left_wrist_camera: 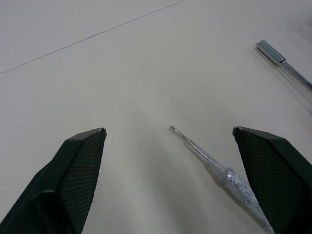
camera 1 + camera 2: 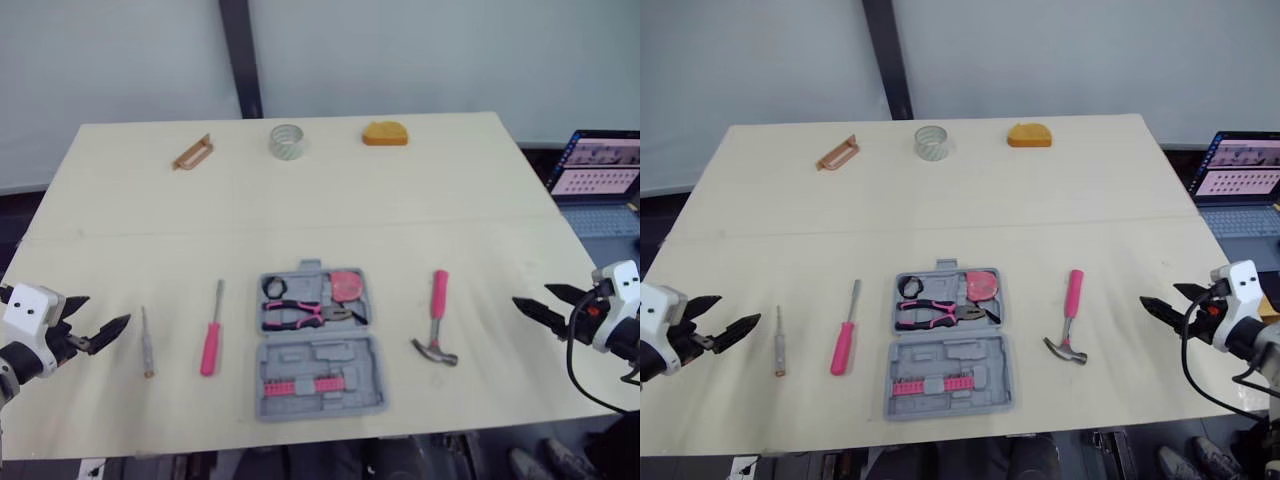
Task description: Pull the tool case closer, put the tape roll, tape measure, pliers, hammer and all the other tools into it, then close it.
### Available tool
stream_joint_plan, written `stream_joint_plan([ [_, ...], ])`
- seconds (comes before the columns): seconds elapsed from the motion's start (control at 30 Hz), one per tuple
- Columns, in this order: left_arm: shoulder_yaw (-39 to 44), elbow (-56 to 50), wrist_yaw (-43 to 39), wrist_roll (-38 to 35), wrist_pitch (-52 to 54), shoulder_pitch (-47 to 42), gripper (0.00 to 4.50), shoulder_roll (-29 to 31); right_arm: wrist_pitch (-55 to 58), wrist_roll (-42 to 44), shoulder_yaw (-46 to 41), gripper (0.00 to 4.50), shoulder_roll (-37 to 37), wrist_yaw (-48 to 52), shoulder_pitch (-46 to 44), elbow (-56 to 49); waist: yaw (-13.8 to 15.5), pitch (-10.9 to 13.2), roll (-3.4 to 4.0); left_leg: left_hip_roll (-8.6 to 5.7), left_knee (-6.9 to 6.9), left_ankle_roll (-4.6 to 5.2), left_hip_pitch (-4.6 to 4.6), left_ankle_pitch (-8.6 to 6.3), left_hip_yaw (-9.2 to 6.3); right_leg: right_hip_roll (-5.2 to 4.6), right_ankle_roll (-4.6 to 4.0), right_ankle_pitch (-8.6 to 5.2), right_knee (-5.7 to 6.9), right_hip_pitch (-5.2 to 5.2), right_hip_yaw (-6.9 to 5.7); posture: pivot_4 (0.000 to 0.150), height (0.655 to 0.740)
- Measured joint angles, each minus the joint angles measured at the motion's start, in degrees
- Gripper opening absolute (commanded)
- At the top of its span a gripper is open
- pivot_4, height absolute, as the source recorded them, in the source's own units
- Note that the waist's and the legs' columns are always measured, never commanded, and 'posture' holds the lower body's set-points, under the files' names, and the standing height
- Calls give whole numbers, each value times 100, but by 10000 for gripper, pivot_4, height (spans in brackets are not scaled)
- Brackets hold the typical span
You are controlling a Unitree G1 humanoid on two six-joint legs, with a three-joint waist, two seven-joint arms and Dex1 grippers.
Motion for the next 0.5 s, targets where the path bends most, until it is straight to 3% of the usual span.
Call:
stream_joint_plan([
  [0.2, -6, 0, -2, 0, 0, 3, 44649, 0, 13, 0, 21, 44915, 3, 0, 33, -91, 216, 0, 0, 22, 7, -19, -31, 14, 61, 37, 0, 0, -12, -65, 69, 1500, 7400],
  [0.5, -5, -1, -2, 0, -1, 0, 44649, 0, 35, 0, 21, 44915, 6, -1, 44, -96, 226, 1, 0, 23, -1, -16, -33, 12, 125, 48, 0, 0, 0, -119, 149, 1500, 7400],
])
